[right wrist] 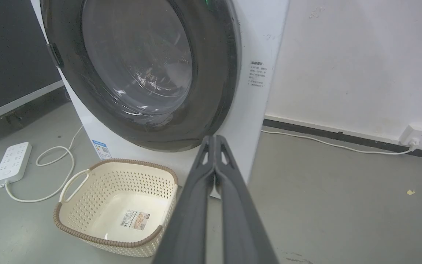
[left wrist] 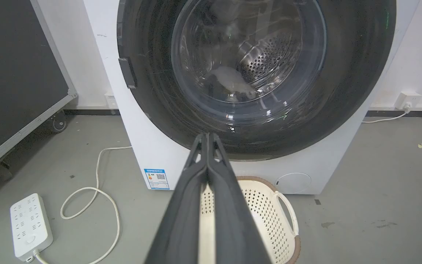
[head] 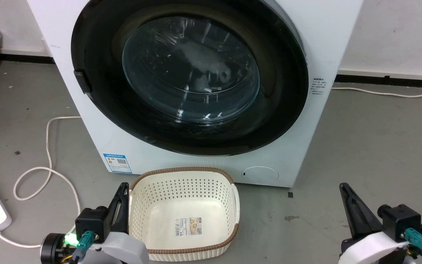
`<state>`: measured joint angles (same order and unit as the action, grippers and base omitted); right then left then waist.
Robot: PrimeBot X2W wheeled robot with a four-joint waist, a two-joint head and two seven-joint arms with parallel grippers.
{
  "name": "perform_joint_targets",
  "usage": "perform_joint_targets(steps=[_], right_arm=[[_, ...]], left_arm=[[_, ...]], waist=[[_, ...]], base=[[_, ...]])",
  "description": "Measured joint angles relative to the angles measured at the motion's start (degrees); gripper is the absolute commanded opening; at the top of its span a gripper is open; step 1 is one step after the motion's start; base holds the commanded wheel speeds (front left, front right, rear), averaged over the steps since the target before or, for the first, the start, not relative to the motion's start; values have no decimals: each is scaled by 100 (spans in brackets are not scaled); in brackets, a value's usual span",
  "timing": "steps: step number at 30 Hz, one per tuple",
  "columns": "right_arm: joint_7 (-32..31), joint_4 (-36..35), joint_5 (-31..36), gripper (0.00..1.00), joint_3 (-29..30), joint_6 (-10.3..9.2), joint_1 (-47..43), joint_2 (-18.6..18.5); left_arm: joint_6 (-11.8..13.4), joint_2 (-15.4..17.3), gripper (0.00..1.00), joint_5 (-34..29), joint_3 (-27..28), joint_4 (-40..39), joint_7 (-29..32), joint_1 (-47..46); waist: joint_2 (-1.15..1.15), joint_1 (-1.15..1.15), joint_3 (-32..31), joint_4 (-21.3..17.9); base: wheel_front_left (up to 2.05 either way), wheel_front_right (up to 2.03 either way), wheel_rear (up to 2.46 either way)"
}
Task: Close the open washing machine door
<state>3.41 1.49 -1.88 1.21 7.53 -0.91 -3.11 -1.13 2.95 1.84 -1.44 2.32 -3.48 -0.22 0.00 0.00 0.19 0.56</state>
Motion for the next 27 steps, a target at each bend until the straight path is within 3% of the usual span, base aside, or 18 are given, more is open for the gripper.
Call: perform_joint_targets(steps=[27], right_arm=[[-338,-110,146,0,-120,0,11,1]], left_arm=[[97,-8,0,-168,127,-203,346,0]], waist=[[0,0,-19,-57]], base=[[0,0,0]])
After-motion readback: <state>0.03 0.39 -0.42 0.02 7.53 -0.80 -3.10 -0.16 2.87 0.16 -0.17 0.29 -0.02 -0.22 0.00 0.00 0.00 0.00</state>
